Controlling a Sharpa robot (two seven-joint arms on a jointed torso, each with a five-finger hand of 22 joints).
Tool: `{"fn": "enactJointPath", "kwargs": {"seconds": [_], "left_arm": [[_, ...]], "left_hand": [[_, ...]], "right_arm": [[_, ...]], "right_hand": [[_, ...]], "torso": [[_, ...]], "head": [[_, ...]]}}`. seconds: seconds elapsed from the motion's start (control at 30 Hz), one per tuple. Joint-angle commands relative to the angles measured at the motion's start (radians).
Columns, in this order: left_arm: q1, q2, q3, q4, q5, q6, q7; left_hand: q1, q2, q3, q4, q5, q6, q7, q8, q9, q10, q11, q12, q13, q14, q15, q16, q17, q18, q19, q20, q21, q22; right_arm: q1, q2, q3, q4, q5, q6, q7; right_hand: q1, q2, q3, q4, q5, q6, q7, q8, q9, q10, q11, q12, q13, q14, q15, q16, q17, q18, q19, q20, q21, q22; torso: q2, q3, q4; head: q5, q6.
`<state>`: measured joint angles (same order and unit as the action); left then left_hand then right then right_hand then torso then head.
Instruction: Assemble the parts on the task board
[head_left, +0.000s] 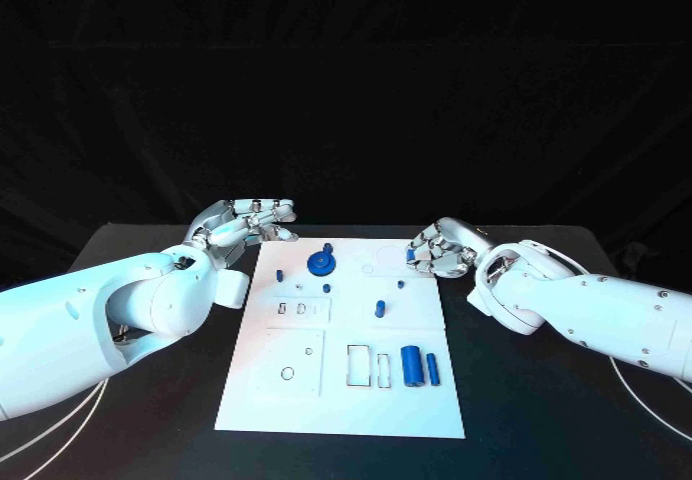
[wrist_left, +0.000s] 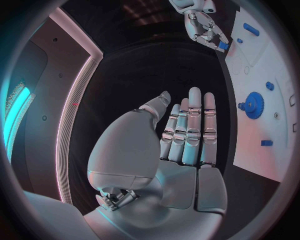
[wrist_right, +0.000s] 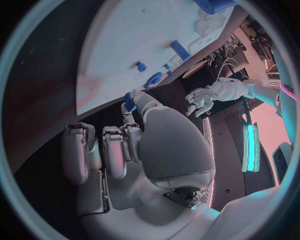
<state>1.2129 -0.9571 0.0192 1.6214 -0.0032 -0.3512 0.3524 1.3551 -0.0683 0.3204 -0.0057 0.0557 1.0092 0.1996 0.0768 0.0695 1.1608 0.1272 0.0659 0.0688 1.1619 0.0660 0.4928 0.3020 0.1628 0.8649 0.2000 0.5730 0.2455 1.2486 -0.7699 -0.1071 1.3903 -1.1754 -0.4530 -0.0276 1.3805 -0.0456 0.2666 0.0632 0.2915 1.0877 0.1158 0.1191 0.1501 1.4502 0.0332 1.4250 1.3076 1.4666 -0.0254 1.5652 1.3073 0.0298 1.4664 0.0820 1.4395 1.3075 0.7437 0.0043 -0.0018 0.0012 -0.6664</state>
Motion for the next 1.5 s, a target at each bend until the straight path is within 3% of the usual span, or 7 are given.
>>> {"fn": "enactJointPath", "kwargs": {"seconds": [0.03,0.27,0.53,0.63,0.77,1.2,1.5], "left_arm": [[0.001,0.004,0.0,-0.004,-0.004,0.018,0.001],[0.0,0.013,-0.001,-0.016,-0.004,0.02,-0.003],[0.0,0.024,-0.005,-0.024,-0.004,0.023,-0.006],[0.0,0.026,-0.005,-0.023,-0.004,0.022,-0.007],[0.0,0.029,-0.006,-0.023,-0.004,0.022,-0.008],[0.001,0.035,-0.006,-0.021,-0.004,0.024,-0.011],[0.001,0.035,-0.006,-0.021,-0.004,0.025,-0.012]], "left_hand": [[-0.002,-0.004,0.003,-0.005,0.001,0.005,0.004,-0.005,0.002,0.001,0.006,0.0,0.001,-0.006,-0.001,0.003,0.001,0.017,-0.005,0.0,0.003,0.001],[-0.002,-0.004,0.004,-0.005,0.001,0.005,0.004,-0.005,0.002,0.001,0.006,0.0,0.001,-0.006,-0.001,0.003,0.001,0.017,-0.005,0.0,0.003,0.001],[-0.002,-0.003,0.005,-0.006,0.001,0.004,0.004,-0.006,0.001,0.0,0.006,0.0,0.001,-0.007,-0.001,0.004,0.002,0.017,-0.006,0.001,0.004,0.001],[-0.002,-0.003,0.005,-0.006,0.001,0.004,0.004,-0.006,0.001,0.0,0.006,0.0,0.001,-0.007,-0.001,0.004,0.002,0.017,-0.006,0.001,0.004,0.001],[-0.002,-0.003,0.005,-0.006,0.001,0.005,0.004,-0.005,0.002,0.0,0.006,0.0,0.001,-0.007,-0.001,0.004,0.002,0.017,-0.007,0.001,0.004,0.001],[-0.002,-0.003,0.005,-0.006,0.001,0.005,0.004,-0.005,0.002,0.0,0.006,0.0,0.001,-0.007,-0.001,0.004,0.002,0.017,-0.007,0.001,0.004,0.001],[-0.003,-0.004,0.005,-0.006,0.001,0.005,0.004,-0.005,0.002,0.001,0.006,0.001,0.001,-0.007,-0.001,0.004,0.002,0.017,-0.007,0.001,0.004,0.001]], "right_arm": [[0.009,0.004,0.001,0.051,-0.06,0.017,-0.076],[0.016,0.058,-0.001,0.111,-0.13,0.052,-0.149],[0.009,0.153,-0.012,0.112,-0.247,0.073,-0.215],[0.0,0.181,-0.017,0.108,-0.281,0.081,-0.234],[-0.014,0.22,-0.021,0.1,-0.315,0.093,-0.255],[-0.05,0.313,-0.026,0.044,-0.348,0.114,-0.276],[-0.058,0.346,-0.027,0.008,-0.366,0.114,-0.281]], "right_hand": [[-0.004,0.007,0.008,0.001,-0.01,0.003,0.0,0.002,0.003,0.005,0.002,0.005,0.131,0.104,-0.007,0.006,0.264,0.002,0.031,-0.006,0.007,0.17],[-0.007,0.007,0.01,0.001,-0.014,0.003,0.0,0.002,0.003,0.003,0.002,0.003,0.129,0.104,-0.007,0.006,0.264,0.002,0.031,-0.006,0.006,0.169],[-0.011,0.008,0.011,0.002,-0.018,0.002,0.0,0.001,0.003,0.003,0.002,0.004,0.129,0.104,-0.007,0.006,0.264,0.002,0.031,-0.006,0.007,0.17],[-0.011,0.008,0.012,0.002,-0.018,0.002,0.0,0.001,0.004,0.004,0.002,0.004,0.13,0.104,-0.007,0.006,0.264,0.002,0.032,-0.006,0.008,0.171],[-0.011,0.008,0.012,0.002,-0.018,0.002,0.0,0.001,0.004,0.003,0.002,0.003,0.129,0.104,-0.007,0.006,0.264,0.002,0.032,-0.006,0.008,0.171],[-0.013,0.006,0.012,0.002,-0.018,0.002,0.0,0.001,0.004,0.003,0.002,0.003,0.129,0.104,-0.007,0.006,0.264,0.002,0.031,-0.006,0.006,0.17],[-0.016,0.003,0.011,0.002,-0.017,0.001,0.0,0.001,0.003,0.004,0.002,0.004,0.13,0.104,-0.007,0.006,0.264,0.003,0.031,-0.006,0.006,0.17]], "torso": [[-0.008,-0.0034,-0.0001],[-0.017,-0.0065,0.0023],[-0.023,-0.0115,0.0094],[-0.022,-0.0119,0.0072],[-0.02,-0.0098,0.0066],[-0.019,-0.0088,0.0067],[-0.019,-0.0088,0.0061]], "head": [[0.006,-0.004],[0.025,-0.012],[0.039,-0.026],[0.042,-0.024],[0.049,-0.025],[0.059,-0.028],[0.061,-0.03]]}}
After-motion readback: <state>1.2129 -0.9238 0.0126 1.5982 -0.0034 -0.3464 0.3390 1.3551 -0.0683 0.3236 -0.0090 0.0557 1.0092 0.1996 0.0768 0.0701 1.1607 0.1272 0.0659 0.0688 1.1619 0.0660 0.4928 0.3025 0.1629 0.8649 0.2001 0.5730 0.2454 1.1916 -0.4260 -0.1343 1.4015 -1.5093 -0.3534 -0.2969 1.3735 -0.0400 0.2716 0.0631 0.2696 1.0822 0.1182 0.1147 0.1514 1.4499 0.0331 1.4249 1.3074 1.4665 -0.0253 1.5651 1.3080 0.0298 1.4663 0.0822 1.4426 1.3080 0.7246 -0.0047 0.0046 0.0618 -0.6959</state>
